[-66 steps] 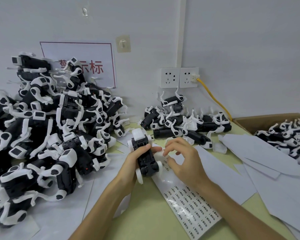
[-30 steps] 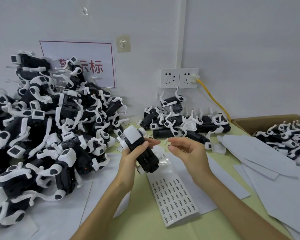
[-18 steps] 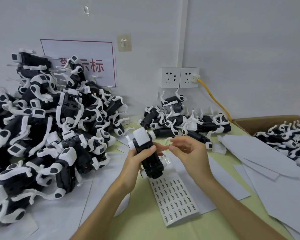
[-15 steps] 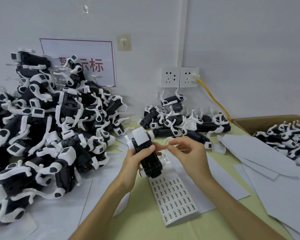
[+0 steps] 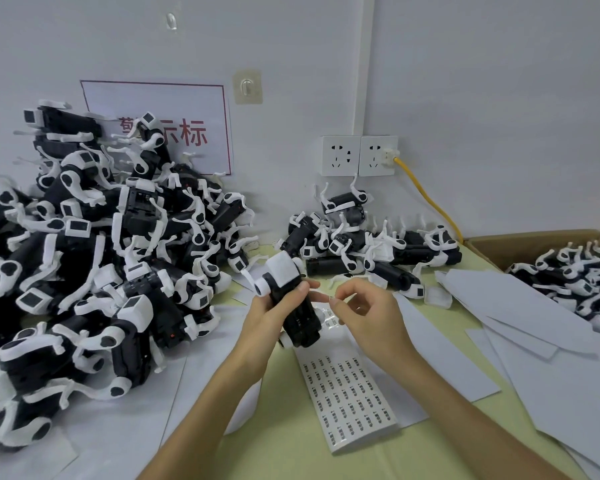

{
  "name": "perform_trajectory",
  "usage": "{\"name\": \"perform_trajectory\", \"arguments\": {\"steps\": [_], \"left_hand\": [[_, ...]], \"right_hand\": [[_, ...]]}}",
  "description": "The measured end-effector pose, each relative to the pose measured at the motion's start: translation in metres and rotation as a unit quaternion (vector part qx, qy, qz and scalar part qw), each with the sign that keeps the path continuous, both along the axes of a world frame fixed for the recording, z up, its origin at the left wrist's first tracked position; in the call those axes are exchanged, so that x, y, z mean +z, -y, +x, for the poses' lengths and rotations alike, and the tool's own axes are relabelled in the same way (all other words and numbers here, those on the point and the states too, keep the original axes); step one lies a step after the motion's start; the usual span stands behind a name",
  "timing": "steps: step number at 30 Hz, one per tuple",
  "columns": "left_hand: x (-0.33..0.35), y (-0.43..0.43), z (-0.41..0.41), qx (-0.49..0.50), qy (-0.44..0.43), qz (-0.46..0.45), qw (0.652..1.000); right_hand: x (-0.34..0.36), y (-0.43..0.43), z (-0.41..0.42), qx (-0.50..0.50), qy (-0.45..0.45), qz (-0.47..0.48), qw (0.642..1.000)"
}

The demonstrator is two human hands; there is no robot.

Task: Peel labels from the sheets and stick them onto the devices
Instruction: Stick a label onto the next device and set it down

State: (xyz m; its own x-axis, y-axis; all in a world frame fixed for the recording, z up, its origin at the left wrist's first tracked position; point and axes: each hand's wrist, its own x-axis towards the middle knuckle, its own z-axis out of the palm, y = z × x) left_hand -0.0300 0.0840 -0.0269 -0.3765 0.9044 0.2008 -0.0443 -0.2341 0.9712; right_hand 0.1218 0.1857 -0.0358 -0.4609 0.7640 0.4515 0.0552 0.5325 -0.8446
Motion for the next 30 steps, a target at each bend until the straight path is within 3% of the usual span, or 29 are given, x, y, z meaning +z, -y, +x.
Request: {"name": "perform_trajectory", "arguments": {"steps": [5,11,16,19,23,26,30], "left_hand": [[0.002,-0.001,-0.001,0.042,0.083,-0.006,0.996],[0.002,-0.004,0.001,-0.059,0.237,0.003,0.970],[0.000,-0.005,-0.001,-0.103,0.180,0.011,0.978],[0.005,-0.003,-0.001,-0.057,0.063,-0.053,0.995],[0.004,0.000,0.003,-0.031,-0.084,-0.095,0.991],[0.004,0.000,0.008,0.004,-0.126,-0.051,0.991],[0.008,0.002,0.008,0.075,-0.082,0.072,0.991]], "right_hand": [[0.006,0.005,0.002,0.020,-0.029,0.001,0.999],[-0.002,0.012,-0.003,0.088,0.034,-0.035,0.995],[-0.002,0.015,-0.003,0.047,-0.042,-0.017,0.998],[0.003,0.013,-0.002,0.017,-0.077,-0.012,0.997],[0.008,0.003,0.004,-0.041,-0.105,-0.012,0.994],[0.009,0.001,0.005,-0.052,-0.129,-0.029,0.990],[0.009,0.000,0.002,-0.067,-0.161,-0.037,0.984]]}}
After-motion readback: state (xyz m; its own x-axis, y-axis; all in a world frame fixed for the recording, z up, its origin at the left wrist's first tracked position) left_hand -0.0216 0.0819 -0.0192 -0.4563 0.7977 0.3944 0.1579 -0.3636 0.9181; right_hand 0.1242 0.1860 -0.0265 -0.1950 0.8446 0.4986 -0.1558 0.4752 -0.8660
